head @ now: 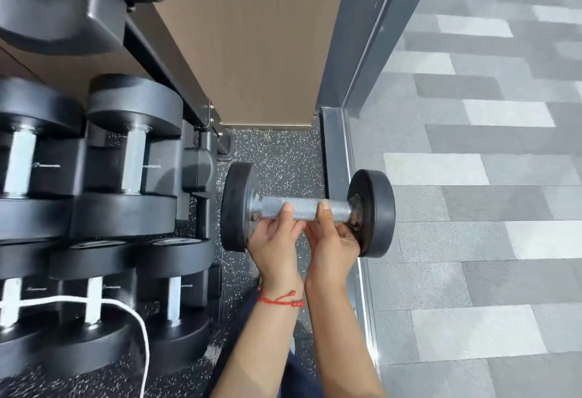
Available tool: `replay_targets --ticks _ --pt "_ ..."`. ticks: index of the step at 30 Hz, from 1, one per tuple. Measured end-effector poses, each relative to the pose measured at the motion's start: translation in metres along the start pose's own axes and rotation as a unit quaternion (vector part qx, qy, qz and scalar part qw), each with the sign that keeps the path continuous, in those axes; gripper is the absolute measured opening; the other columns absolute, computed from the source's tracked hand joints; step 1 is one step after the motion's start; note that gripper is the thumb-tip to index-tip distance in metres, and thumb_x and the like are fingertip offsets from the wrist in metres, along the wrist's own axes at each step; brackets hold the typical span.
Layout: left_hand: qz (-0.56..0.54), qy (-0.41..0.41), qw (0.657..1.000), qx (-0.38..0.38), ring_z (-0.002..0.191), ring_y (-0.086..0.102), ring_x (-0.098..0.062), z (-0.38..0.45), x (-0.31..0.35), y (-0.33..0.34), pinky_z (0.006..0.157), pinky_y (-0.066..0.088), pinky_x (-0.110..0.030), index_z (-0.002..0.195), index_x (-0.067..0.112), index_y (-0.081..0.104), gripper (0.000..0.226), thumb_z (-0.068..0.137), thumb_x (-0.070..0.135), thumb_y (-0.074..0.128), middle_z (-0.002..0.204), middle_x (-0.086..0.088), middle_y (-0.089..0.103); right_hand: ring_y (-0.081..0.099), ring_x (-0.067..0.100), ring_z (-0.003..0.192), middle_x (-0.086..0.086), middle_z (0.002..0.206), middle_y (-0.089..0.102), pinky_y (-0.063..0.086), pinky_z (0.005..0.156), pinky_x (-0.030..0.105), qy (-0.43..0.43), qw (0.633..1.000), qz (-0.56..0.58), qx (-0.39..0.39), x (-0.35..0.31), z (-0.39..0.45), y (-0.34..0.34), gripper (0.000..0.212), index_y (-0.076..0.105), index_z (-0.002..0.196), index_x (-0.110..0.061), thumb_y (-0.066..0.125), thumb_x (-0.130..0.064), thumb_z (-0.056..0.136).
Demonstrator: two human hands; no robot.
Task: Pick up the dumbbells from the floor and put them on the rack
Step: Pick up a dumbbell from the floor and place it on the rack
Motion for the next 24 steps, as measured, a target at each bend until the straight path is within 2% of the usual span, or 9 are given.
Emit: replay_targets --ticks 5,10,15,21,24 --pt "-0.008 0.003 1.000 -0.018 0.092 0.064 -0.028 0.026 0.017 0.040 0.069 0.058 -0.022 0.083 0.005 0.061 0.007 0.088 0.006 0.056 0.086 -0.013 0.067 0.060 0.014 0.062 0.004 0.062 0.059 0.053 0.057 0.020 -0.005 1.000 0.001 -0.012 -0.022 0.028 0.040 0.019 0.055 0.067 -0.010 0.068 -0.013 0.080" --pt "-0.031 -0.013 0.999 -0.028 0.080 0.068 -0.018 0.058 0.038 0.085 0.062 0.055 -0.017 0.093 -0.001 0.060 0.009 0.089 0.004 0.053 0.087 -0.013 0.066 0.061 0.008 0.059 0.001 0.059 0.060 0.052 0.056 0.019 -0.043 0.999 -0.019 -0.018 -0.047 0.053 0.088 0.014 0.059 0.070 -0.008 0.067 -0.010 0.081" --pt "-0.039 -0.016 0.999 -0.004 0.076 0.069 -0.016 0.082 0.063 0.121 0.063 0.055 -0.017 0.082 0.002 0.061 0.010 0.089 0.006 0.055 0.081 -0.011 0.068 0.062 0.006 0.058 -0.007 0.051 0.062 0.053 0.059 0.019 -0.050 0.997 -0.040 -0.029 -0.070 0.074 0.134 0.018 0.060 0.065 -0.009 0.068 -0.013 0.080" --pt "-0.063 0.001 0.998 0.008 0.076 0.071 -0.015 0.093 0.088 0.151 0.063 0.055 -0.018 0.081 0.001 0.061 0.008 0.087 0.007 0.059 0.074 -0.006 0.072 0.052 0.012 0.063 0.007 0.064 0.047 0.053 0.061 0.021 -0.059 0.996 -0.059 -0.036 -0.091 0.084 0.167 0.021 0.054 0.080 -0.007 0.071 -0.021 0.078" --pt "-0.079 -0.001 0.997 0.013 0.074 0.071 -0.013 0.098 0.096 0.167 0.061 0.054 -0.016 0.081 0.002 0.061 0.008 0.087 0.006 0.058 0.069 -0.002 0.073 0.050 0.014 0.064 0.008 0.066 0.046 0.054 0.064 0.023 -0.057 0.995 -0.065 -0.048 -0.102 0.091 0.182 0.021 0.053 0.080 -0.008 0.070 -0.021 0.078"
Point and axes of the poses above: each hand's wrist, its own z-axis towards the middle knuckle, its own y-axis out of the palm, x = y × z, the point moved 7 cm from there along z, towards the middle knuckle
